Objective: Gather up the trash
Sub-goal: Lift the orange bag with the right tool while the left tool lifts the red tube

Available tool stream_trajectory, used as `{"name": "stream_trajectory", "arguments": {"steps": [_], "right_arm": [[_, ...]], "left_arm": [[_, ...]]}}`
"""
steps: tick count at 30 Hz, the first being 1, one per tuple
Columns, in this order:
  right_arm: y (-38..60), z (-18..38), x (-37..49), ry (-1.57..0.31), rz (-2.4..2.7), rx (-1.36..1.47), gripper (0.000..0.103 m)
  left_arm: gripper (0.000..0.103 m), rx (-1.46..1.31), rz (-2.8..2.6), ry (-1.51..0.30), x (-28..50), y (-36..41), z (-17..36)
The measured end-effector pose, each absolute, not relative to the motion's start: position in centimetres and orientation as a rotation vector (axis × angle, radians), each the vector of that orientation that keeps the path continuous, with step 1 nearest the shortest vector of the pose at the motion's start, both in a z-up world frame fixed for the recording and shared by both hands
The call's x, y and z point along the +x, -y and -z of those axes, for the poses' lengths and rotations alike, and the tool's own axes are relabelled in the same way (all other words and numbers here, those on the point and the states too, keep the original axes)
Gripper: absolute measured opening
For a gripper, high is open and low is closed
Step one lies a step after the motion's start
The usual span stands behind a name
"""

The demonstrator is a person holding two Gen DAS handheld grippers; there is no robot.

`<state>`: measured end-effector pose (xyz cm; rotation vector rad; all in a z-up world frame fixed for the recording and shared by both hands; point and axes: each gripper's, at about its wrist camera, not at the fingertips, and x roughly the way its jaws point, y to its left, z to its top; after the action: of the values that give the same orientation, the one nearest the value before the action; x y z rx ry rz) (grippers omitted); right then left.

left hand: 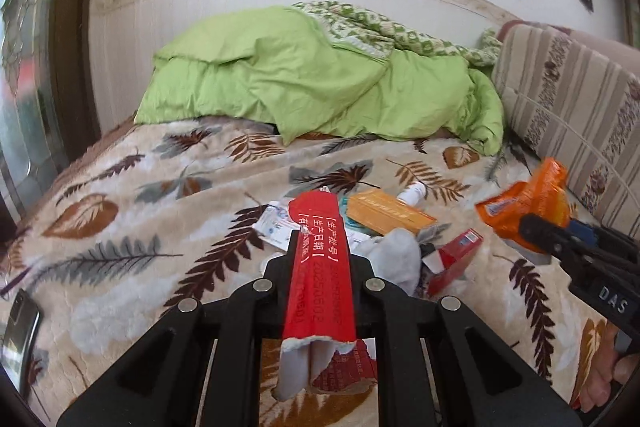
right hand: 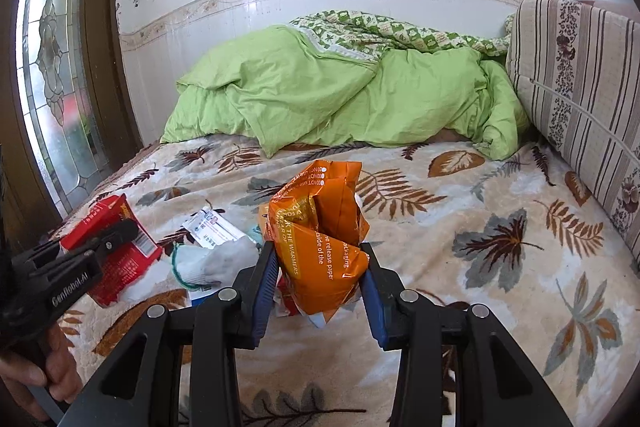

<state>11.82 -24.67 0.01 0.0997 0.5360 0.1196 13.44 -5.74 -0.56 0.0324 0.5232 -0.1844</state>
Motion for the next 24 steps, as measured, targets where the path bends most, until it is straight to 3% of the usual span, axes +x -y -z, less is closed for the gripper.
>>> {"name": "stream_trajectory", "arguments": {"steps": [24], "right_arm": [[24.1, 0.3, 12.1, -0.535, -0.095, 0.052, 0.042]], "left_arm": [[0.013, 0.112, 0.119, -0.543, 13.9, 6.6, 1.6]]}}
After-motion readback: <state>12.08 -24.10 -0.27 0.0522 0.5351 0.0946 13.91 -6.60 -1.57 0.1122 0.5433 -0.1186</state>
